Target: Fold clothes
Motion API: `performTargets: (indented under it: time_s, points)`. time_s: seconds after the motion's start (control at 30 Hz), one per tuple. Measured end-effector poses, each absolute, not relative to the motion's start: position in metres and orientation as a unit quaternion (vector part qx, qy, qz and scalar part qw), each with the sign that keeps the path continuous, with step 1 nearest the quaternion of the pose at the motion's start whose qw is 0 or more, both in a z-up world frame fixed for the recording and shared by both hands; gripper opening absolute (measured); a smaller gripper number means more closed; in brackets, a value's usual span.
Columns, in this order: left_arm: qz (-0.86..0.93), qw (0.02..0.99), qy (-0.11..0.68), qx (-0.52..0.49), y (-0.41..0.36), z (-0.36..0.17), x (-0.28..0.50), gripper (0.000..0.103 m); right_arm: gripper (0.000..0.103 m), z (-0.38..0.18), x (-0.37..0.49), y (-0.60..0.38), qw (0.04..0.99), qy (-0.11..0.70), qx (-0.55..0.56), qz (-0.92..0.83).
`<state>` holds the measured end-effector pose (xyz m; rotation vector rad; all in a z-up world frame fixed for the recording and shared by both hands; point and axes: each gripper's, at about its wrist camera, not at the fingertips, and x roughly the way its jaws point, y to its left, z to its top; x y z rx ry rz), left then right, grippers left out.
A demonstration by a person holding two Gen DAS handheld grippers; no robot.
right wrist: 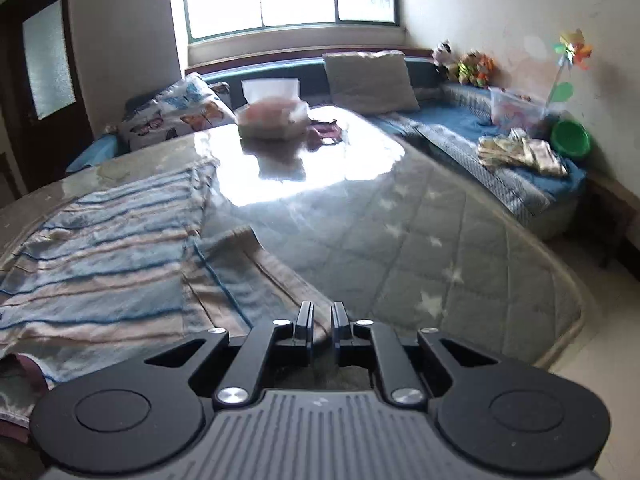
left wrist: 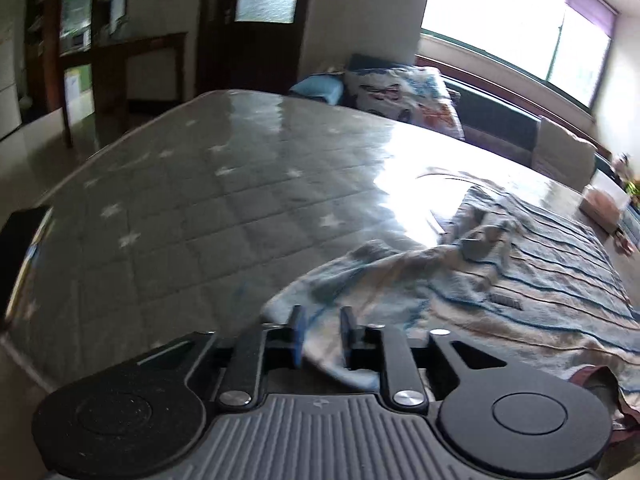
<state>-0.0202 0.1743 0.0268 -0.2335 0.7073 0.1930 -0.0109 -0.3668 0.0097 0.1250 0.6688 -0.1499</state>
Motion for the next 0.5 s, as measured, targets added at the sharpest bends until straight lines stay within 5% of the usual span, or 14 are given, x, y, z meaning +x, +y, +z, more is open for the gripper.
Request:
performTargets:
  time_s: [0.5]
  points:
    - [0.043, 0.927, 0.367, -0.063, 0.116, 0.032, 0.066, 0.03, 0.02, -0.007, 0.073, -0.312, 0.93, 0.363, 0.007, 0.05]
